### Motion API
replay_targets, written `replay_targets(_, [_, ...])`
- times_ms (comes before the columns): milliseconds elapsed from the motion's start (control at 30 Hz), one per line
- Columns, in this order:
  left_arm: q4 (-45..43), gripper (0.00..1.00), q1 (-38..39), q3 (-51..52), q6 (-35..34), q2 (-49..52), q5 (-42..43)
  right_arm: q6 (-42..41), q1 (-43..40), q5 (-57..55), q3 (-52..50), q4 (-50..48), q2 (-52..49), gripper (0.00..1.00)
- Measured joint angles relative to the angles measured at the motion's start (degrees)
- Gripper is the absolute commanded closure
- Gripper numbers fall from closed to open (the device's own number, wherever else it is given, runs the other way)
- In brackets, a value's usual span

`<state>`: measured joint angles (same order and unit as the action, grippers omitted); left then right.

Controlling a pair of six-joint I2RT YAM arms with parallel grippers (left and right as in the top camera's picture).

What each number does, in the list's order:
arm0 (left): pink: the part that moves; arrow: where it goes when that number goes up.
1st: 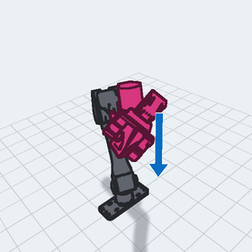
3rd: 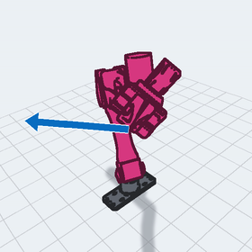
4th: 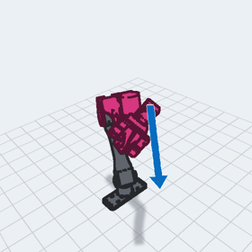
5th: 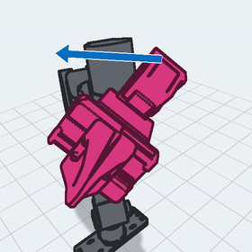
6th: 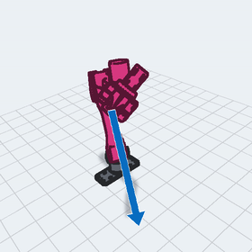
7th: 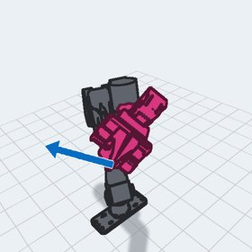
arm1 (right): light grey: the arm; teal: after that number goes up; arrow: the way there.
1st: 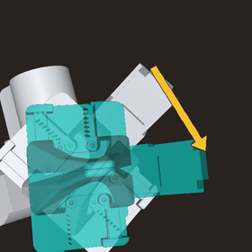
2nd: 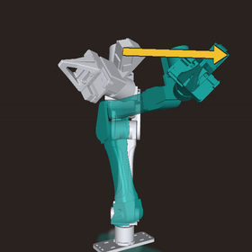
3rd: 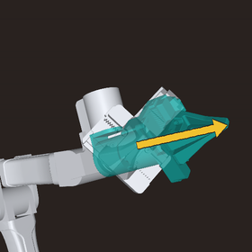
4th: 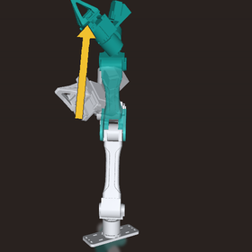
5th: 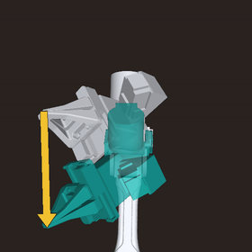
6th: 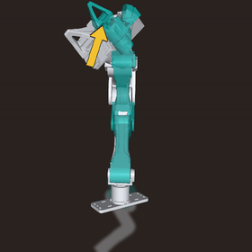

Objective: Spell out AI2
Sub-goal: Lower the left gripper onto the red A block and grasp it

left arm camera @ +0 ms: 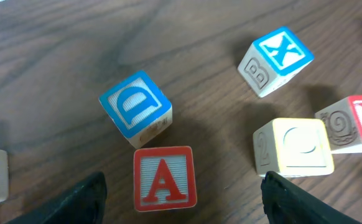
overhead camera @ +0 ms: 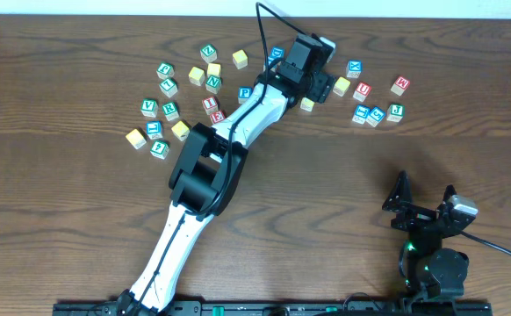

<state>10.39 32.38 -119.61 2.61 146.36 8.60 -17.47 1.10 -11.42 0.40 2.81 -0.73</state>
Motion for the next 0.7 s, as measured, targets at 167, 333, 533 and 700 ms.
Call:
replay_targets(167, [-0.33, 0.25, 0.00, 0.00, 0.00, 1.68, -0.17, 0.00, 0.00, 0.00, 0.00, 0.00, 0.00, 0.01])
replay_targets(333, [-1.09, 0.42, 0.00, -0.02, 0.37, 2.47, -0.55, 0.00, 0.00, 0.02, 0.00, 0.02, 0.00, 0.01])
replay_targets(533, [-3.45, 0.55, 0.04, -0.02, -0.02, 2.47, -1.09, 0.00, 0.00, 0.02, 0.00, 0.02, 0.00, 0.01])
replay_targets(700, [-4.09, 0.61, 0.04, -0.02, -1.36, 2.47, -1.25, 0.00, 0.00, 0.00, 0.00, 0.00, 0.00, 0.01])
